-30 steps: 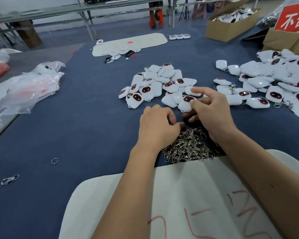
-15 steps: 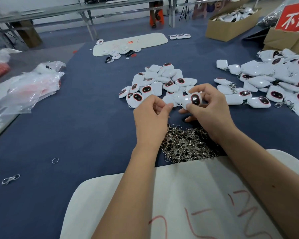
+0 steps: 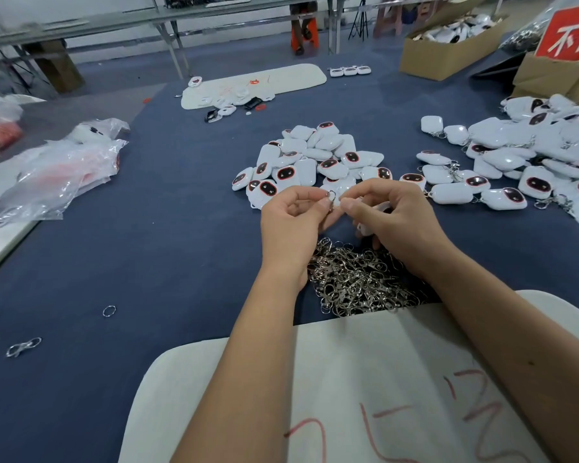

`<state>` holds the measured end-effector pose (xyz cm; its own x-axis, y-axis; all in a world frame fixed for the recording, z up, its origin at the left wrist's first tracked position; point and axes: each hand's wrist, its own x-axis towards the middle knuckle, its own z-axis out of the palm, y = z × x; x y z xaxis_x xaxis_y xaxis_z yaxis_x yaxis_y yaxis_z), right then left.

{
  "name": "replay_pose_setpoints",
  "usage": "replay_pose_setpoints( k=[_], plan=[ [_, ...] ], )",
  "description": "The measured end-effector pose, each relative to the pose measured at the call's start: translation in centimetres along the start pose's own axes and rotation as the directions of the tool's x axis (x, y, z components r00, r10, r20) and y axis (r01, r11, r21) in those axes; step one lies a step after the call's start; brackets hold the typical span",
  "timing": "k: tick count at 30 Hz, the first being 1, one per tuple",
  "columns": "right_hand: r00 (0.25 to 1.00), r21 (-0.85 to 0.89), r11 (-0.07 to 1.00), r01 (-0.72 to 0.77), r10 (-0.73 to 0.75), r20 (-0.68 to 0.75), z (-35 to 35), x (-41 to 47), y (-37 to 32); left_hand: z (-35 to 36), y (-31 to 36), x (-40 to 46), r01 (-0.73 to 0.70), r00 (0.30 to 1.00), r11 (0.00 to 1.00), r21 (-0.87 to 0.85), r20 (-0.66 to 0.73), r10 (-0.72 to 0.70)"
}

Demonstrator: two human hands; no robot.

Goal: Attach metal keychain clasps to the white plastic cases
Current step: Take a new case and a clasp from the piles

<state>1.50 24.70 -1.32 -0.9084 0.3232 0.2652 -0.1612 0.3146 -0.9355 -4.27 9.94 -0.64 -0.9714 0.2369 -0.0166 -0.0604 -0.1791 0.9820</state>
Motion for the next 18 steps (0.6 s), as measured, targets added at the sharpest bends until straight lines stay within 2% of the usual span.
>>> replay_pose_setpoints(
  k=[5,18],
  plan=[
    [1.000,-0.040,0.999,0.008,-0.009,-0.026,0.10,-0.02,-0.12,0.15,-0.27,-0.10,-0.092,0.993,0.964,0.249,0.094,0.071],
    [0.977,-0.081,0.997,0.001,-0.018,-0.213,-0.11,0.29,0.75,0.17,-0.46,-0.08,-0.039,0.999,0.924,0.381,0.016,0.035]
  ],
)
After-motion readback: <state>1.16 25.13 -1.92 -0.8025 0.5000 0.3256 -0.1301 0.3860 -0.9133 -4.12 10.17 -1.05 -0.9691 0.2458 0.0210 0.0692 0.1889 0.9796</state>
